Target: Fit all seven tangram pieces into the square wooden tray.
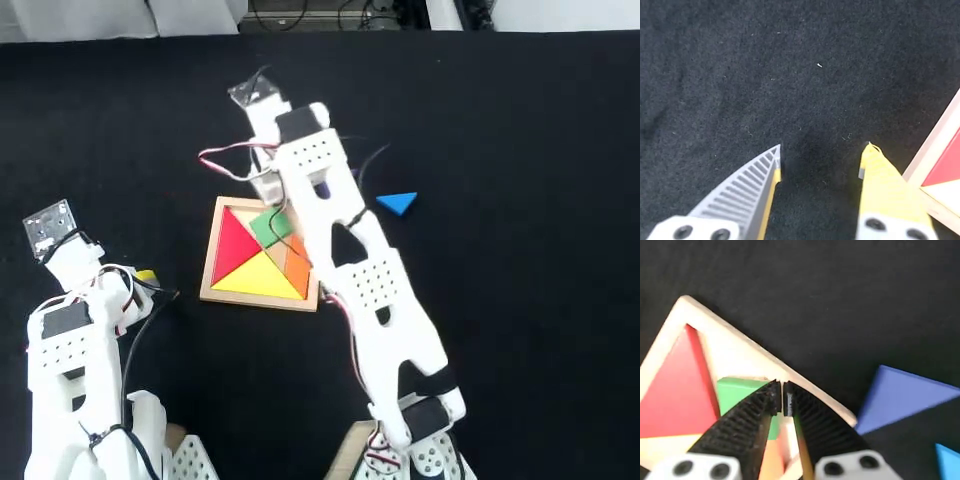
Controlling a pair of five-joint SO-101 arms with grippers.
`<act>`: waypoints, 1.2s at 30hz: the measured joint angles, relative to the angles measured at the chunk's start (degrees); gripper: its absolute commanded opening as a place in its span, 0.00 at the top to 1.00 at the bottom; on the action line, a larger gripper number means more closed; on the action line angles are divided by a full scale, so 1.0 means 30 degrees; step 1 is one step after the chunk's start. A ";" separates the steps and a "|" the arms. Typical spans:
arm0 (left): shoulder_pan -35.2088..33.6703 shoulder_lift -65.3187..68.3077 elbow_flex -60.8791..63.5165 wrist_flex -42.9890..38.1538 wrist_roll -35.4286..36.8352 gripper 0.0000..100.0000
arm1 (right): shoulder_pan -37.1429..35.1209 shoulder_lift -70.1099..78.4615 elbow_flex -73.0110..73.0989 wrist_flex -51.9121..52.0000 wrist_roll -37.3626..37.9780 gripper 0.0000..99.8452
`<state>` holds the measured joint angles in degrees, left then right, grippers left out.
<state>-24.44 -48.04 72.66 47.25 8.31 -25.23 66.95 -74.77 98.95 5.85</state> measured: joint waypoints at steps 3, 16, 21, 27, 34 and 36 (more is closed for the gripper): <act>0.0000 0.0000 0.0000 0.0000 0.0000 0.74 | -0.0527 0.0205 0.0000 0.0000 0.0000 0.99; 0.0000 0.0000 0.0000 0.0000 0.0000 0.74 | 0.2081 -0.2608 0.0000 0.0000 0.1612 0.99; 0.0000 0.0000 0.0000 0.0000 0.0000 0.74 | 0.4073 -0.2755 0.0000 0.0000 0.6388 0.99; 0.0000 0.0000 0.0000 0.0000 0.0000 0.74 | 0.5714 -0.0147 0.0029 -0.2491 0.8176 0.99; 0.0000 0.0000 0.0000 0.0000 0.0000 0.74 | 0.5890 0.0527 0.0029 -0.4278 0.8352 0.99; 0.0000 0.0000 0.0000 0.0000 0.0000 0.74 | 0.5890 0.0527 0.0029 -0.4249 0.8352 0.99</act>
<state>-24.44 -48.04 72.66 47.25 8.31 -7.56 68.53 -74.68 86.20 30.90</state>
